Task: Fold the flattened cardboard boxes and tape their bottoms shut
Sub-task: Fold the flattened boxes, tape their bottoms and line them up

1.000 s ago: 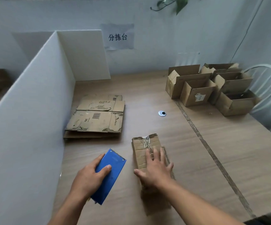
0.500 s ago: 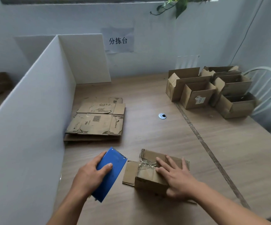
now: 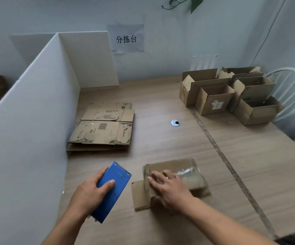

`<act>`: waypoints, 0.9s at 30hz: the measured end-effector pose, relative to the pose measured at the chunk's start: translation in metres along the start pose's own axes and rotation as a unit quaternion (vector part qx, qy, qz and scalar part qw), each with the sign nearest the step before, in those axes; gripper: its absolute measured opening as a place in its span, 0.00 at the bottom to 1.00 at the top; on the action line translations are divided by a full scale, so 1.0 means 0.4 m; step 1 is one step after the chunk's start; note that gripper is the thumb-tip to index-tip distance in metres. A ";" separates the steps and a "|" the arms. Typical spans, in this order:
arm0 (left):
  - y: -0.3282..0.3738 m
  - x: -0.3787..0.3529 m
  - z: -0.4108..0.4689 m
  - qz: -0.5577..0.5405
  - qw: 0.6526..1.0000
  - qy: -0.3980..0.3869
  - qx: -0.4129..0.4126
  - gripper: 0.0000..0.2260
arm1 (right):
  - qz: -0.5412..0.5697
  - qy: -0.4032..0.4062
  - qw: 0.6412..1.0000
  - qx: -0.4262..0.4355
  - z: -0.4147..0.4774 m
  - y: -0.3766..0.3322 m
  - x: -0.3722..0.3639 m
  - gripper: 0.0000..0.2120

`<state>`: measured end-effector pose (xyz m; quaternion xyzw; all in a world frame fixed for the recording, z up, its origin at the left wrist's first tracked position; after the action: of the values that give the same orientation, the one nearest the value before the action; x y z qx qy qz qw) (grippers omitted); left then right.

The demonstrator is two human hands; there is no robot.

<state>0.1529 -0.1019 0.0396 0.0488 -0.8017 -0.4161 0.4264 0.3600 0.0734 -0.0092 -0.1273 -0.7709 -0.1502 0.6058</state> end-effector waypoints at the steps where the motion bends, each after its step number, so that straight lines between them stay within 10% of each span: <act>1: -0.006 0.000 -0.002 0.012 1.000 -0.004 -0.002 0.24 | -0.005 -0.017 0.999 0.040 -0.008 0.017 0.003 0.36; 4: -0.011 0.003 -0.009 0.023 1.000 -0.016 -0.009 0.23 | 0.015 -0.060 0.989 0.131 -0.031 0.044 0.008 0.34; 27: -0.024 -0.009 -0.041 0.039 0.996 -0.019 -0.072 0.30 | 0.142 0.013 0.988 -0.051 -0.001 0.015 -0.064 0.37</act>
<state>0.1642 -0.1168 0.0353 -0.0219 -0.7789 -0.4566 0.4293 0.3686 0.0784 -0.0335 -0.2643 -0.7282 -0.1038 0.6237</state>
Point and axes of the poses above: each hand's wrist, its own z-axis towards the middle knuckle, its own x-axis out of the back of the hand, y = z × x, the point moved 2 cm from there along z, towards the middle knuckle, and after that the axes turned 7 degrees about -z, right-handed, at the moved point
